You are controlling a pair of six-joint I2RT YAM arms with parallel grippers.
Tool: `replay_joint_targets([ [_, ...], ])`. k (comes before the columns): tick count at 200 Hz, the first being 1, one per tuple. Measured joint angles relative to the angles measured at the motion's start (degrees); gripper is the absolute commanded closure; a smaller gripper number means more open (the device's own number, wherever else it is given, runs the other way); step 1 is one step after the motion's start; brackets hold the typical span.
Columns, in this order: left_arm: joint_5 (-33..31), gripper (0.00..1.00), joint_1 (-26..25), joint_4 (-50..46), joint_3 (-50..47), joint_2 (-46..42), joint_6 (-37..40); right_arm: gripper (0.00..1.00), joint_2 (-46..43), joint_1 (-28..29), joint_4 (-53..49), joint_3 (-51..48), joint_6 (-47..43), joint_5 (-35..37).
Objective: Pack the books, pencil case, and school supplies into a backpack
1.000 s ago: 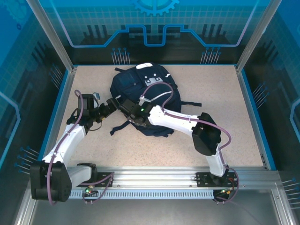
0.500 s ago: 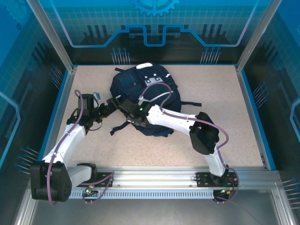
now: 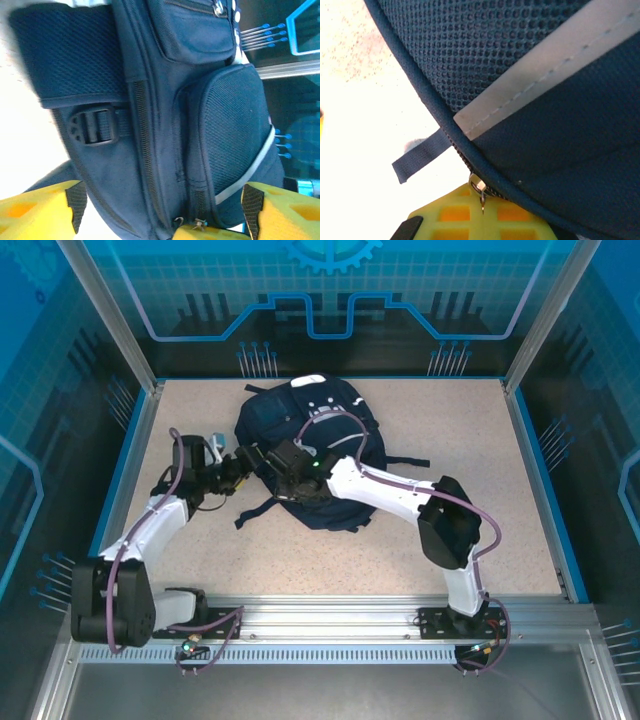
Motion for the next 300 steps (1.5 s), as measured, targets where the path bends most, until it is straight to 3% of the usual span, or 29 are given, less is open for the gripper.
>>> replay_joint_targets([
  [63, 5.79, 0.56, -5.14, 10.91, 0.09, 8.63, -6.95, 1.00, -2.62, -1.75, 3.85, -3.63, -7.02, -5.64],
  [103, 6.58, 0.65, -6.36, 13.31, 1.66, 12.44, -8.63, 1.00, -2.62, -2.05, 3.93, -3.76, -8.50, -6.88],
  [147, 8.26, 0.91, -6.56, 14.58, 3.56, 15.74, -8.94, 1.00, -2.62, -1.86, 2.32, -3.76, -10.40, -4.20],
  [171, 8.35, 1.00, -7.06, 14.14, 4.13, 16.02, -8.52, 1.00, -2.78, -1.20, 0.39, -3.76, -11.56, -0.68],
  [221, 8.31, 1.00, -7.19, 12.09, 6.14, 17.64, -7.10, 1.00, -8.76, -0.87, -5.05, -8.63, -13.49, 6.36],
  [300, 9.35, 1.00, -6.60, 11.08, 6.47, 18.12, -5.27, 1.00, -13.11, -3.87, -5.73, -13.94, -15.37, 11.69],
])
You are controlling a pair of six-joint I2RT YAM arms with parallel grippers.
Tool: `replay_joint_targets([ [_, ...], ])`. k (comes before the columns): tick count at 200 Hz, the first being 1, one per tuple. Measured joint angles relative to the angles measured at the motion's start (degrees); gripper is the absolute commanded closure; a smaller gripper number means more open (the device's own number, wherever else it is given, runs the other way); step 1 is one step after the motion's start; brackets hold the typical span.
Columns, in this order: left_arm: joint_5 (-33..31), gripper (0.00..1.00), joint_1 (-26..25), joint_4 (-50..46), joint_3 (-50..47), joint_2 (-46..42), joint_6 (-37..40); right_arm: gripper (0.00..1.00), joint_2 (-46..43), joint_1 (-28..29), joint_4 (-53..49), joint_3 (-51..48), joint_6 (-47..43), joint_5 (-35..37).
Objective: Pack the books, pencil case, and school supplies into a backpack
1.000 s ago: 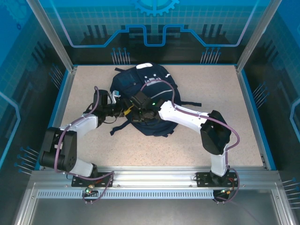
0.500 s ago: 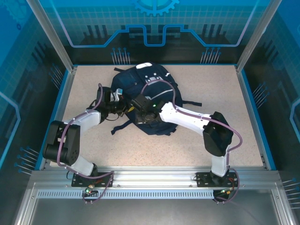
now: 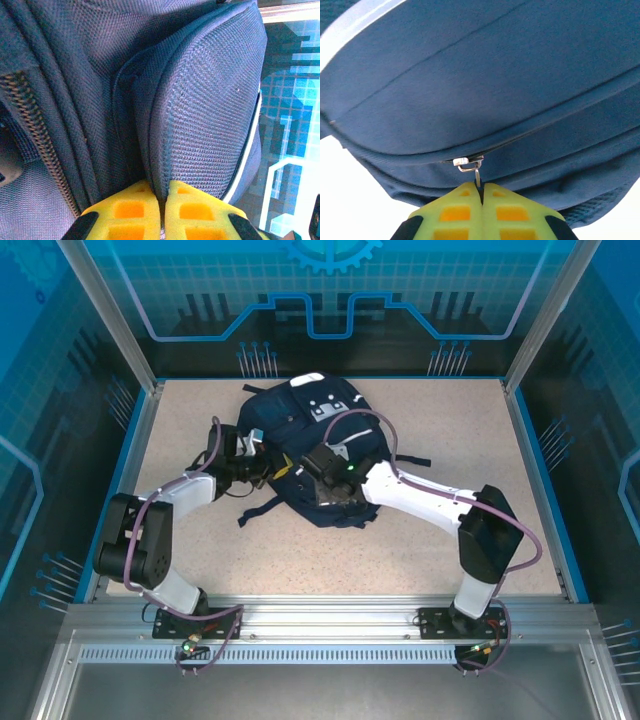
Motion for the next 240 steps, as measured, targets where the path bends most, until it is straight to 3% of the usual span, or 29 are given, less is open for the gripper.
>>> replay_joint_targets([
  [21, 0.17, 1.00, 0.48, -1.09, 0.42, -0.04, 0.81, 1.00, -0.92, -1.09, 0.66, -0.31, -3.39, -1.18],
  [54, -1.62, 0.64, 2.80, -4.11, 0.57, -2.16, 1.86, 1.00, -0.83, -0.79, 3.13, -0.02, -10.45, -6.47],
  [82, -6.84, 0.45, 7.63, -6.67, 0.00, -7.56, 2.71, 1.00, 2.56, 0.46, 2.82, 4.63, -14.88, -10.08],
  [105, -10.51, 0.37, 9.75, -8.50, -2.89, -15.04, 2.38, 1.00, 7.10, 1.29, 2.78, 9.90, -16.85, -13.70],
  [151, -12.00, 0.38, 10.10, -9.46, -9.92, -23.69, -1.55, 1.00, 15.32, 2.62, 4.59, 19.52, -18.43, -19.02],
  [183, -9.94, 0.44, 9.92, -8.04, -12.90, -23.74, -5.18, 1.00, 17.27, 2.64, 5.42, 21.86, -18.45, -21.20],
  [219, -8.35, 0.58, 8.37, -4.37, -13.11, -21.92, -8.17, 1.00, 17.33, 2.64, 5.60, 21.90, -18.43, -21.99],
  [240, -7.93, 0.60, 7.58, -2.60, -13.09, -20.09, -9.14, 1.00, 17.33, 2.64, 5.62, 21.90, -18.40, -22.03],
])
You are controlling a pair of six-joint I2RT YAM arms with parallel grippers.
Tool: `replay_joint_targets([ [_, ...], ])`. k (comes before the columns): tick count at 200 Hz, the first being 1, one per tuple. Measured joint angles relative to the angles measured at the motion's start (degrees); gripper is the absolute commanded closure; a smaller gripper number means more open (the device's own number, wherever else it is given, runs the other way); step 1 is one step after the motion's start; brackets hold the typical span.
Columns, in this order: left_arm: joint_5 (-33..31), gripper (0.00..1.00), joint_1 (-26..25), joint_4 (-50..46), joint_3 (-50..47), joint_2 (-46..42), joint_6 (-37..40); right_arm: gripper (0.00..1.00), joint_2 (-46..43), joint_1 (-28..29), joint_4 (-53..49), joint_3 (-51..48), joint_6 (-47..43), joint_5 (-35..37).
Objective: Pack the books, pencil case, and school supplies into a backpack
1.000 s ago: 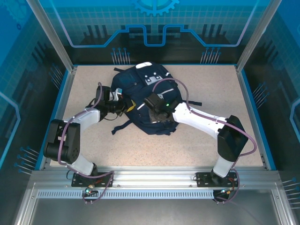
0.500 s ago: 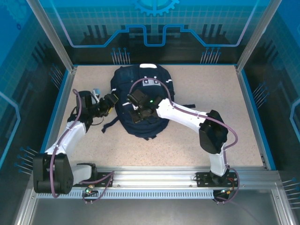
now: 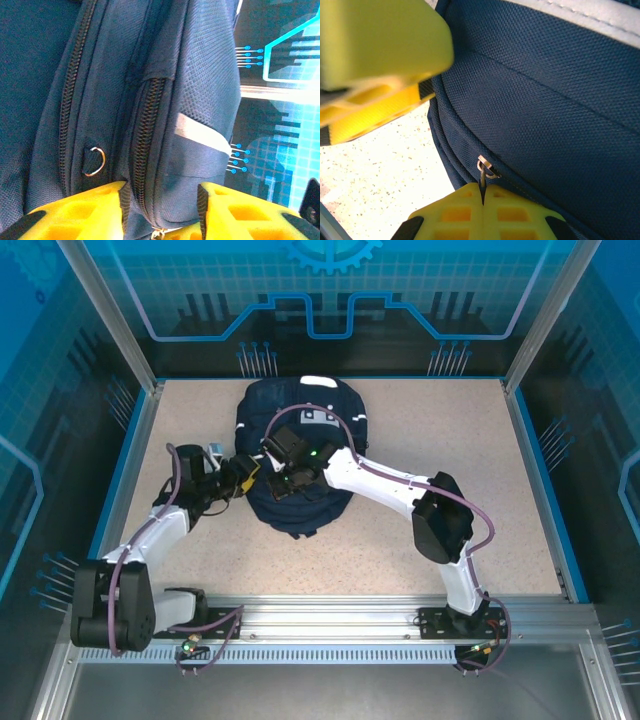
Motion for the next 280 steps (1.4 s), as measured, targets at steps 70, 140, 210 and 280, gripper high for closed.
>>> replay_joint_targets([
  [70, -0.09, 0.92, -0.42, 1.09, -0.02, 1.64, -0.09, 1.00, -0.07, 0.04, -0.26, -0.24, 0.42, 1.81],
  [140, -2.03, 1.00, -1.16, -1.75, -0.02, 0.83, 3.48, 1.00, -10.56, -0.76, -0.20, -15.34, 4.87, 14.58],
  [210, -2.25, 1.00, -1.40, -3.80, 1.49, 0.81, 5.07, 1.00, -17.94, -9.77, -1.73, -24.46, 10.08, 17.05],
  [280, -7.32, 0.61, 2.38, -9.79, 6.43, 1.86, 9.51, 1.00, -16.68, -4.13, 1.25, -23.02, 5.77, 10.14],
])
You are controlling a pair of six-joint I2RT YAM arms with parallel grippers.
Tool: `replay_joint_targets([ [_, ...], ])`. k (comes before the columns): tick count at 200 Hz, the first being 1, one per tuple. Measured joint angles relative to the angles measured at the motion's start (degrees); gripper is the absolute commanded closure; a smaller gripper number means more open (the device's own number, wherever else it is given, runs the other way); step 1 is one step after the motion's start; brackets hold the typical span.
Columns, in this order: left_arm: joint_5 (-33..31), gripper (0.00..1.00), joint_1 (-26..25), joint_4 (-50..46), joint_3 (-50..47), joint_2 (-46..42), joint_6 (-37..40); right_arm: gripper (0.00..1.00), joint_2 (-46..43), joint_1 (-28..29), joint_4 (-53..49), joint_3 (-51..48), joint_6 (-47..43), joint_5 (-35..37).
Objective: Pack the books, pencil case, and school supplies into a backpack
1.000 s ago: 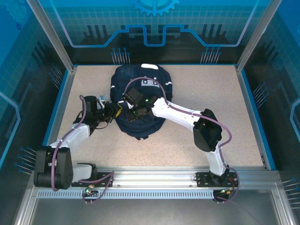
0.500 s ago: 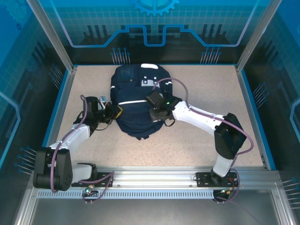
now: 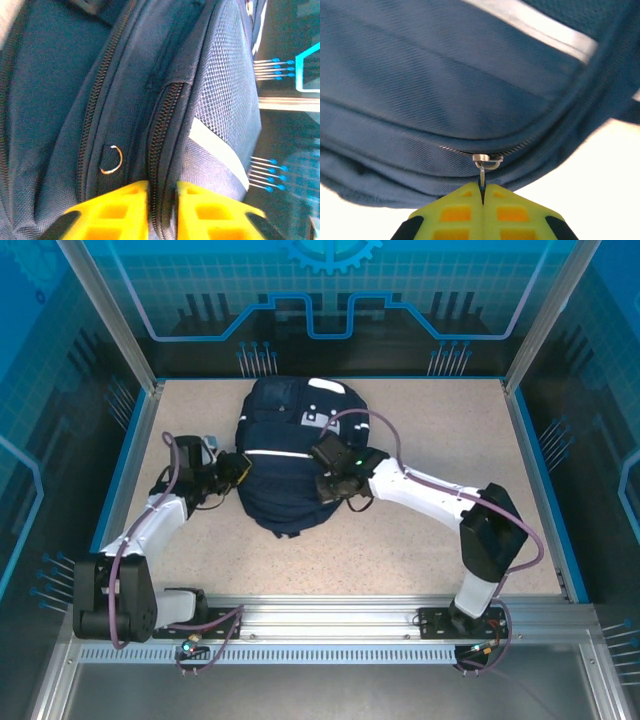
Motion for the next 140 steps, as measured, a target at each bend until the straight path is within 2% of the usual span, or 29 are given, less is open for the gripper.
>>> replay_joint_targets([
  [31, -4.57, 0.44, 2.12, -1.05, 0.00, -1.68, -0.26, 1.00, 5.81, 3.52, 2.27, 5.88, -0.85, -7.06],
  [68, -4.90, 0.43, 2.16, -1.16, -1.97, -6.91, -0.92, 1.00, 11.34, 3.91, 3.50, 13.38, -1.49, -13.84],
  [115, 2.21, 0.49, 2.03, 4.70, -5.64, -4.55, -5.66, 1.00, 13.42, 3.91, 4.87, 16.65, -1.49, -17.68],
  [140, 3.85, 0.61, 1.90, 7.30, -5.70, -2.21, -7.63, 1.00, 13.42, 3.85, 4.76, 16.65, -1.46, -17.64],
])
